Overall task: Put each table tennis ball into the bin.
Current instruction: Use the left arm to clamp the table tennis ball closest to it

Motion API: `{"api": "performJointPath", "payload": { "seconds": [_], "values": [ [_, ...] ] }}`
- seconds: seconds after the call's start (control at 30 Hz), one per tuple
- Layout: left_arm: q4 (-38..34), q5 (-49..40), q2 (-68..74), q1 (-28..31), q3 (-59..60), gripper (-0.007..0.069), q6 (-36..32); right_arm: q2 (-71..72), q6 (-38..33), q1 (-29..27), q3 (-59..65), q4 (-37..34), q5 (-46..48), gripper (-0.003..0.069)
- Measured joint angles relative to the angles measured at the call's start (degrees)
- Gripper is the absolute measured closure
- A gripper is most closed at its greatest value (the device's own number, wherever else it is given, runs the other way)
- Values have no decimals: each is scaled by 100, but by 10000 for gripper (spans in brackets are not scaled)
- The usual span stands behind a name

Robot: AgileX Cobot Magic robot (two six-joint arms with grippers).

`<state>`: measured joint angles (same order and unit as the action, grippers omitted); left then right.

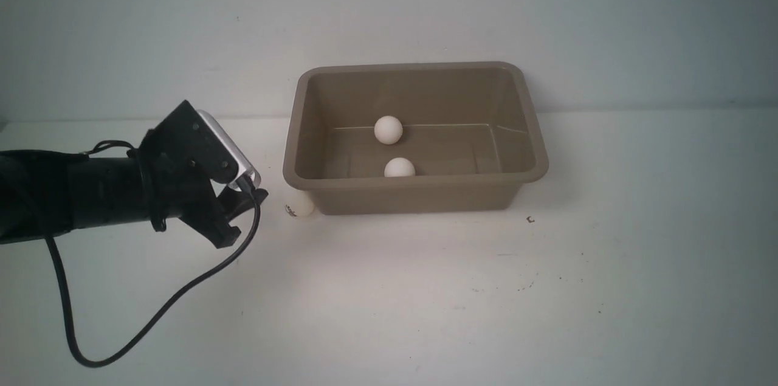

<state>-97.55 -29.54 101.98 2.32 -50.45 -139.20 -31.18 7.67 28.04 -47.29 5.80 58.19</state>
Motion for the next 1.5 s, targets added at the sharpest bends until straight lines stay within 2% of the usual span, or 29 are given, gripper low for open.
{"api": "performJointPath", "payload": {
  "seconds": [0.27,0.87,1.5],
  "values": [
    [1,-344,679,-5,-133,229,163,0,-112,0,0,-66,4,676],
    [-17,-642,1173,-5,-813,229,659,0,-125,0,0,-74,4,676],
    [-18,-742,1471,-11,-920,229,737,0,-125,0,0,-90,-13,676]
  ]
}}
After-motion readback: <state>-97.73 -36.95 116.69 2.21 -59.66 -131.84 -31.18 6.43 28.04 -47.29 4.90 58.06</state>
